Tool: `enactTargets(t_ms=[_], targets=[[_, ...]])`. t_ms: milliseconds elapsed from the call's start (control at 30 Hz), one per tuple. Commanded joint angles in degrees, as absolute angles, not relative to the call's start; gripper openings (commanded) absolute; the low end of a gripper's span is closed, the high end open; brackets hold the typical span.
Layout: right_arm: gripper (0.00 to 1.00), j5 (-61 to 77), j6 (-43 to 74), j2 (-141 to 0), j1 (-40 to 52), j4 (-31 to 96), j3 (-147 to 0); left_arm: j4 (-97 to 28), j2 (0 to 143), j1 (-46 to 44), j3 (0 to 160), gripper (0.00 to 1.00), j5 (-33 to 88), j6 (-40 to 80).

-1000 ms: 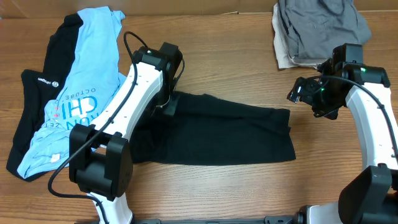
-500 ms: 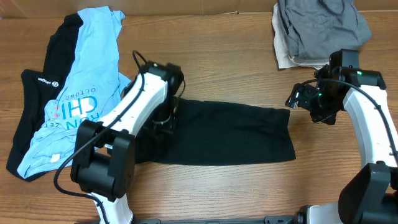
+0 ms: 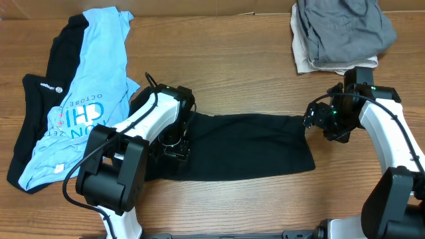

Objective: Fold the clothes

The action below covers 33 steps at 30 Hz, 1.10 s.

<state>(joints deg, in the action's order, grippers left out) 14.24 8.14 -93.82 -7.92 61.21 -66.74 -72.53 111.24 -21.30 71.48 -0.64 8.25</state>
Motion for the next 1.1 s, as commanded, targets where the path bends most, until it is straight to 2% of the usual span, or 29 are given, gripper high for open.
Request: enactTargets(t_ms=[0, 300, 567, 800, 967, 1067], targets=[[0.79, 17.52, 7.01, -93.86, -6.46, 60.66, -67.22, -71.88, 110.89, -21.02, 72.66, 0.80, -0.60, 10.46], [0.79, 17.41, 3.84, -93.89, 0.01, 59.02, -67.11, -76.16, 110.87, -16.82, 86.85, 0.82, -0.56, 9.50], [0.83, 9.54, -2.17, -94.50, 9.47, 53.56, -66.87, -76.40, 110.87, -13.74, 98.35, 0.92, -0.23, 7.97], [0.83, 8.40, -8.99, -98.65, 12.73, 51.44, -66.63, -74.43, 110.89, -11.99, 100.36, 0.98, -0.12, 6.76], [0.78, 8.67, -11.22, -102.43, 12.86, 52.66, -66.63, -74.43, 110.89, -11.18, 100.36, 0.98, -0.16, 5.52], [0.70, 9.80, -12.21, -102.67, 12.91, 53.87, -66.65, -74.41, 110.89, -11.11, 100.36, 0.98, -0.16, 5.50]])
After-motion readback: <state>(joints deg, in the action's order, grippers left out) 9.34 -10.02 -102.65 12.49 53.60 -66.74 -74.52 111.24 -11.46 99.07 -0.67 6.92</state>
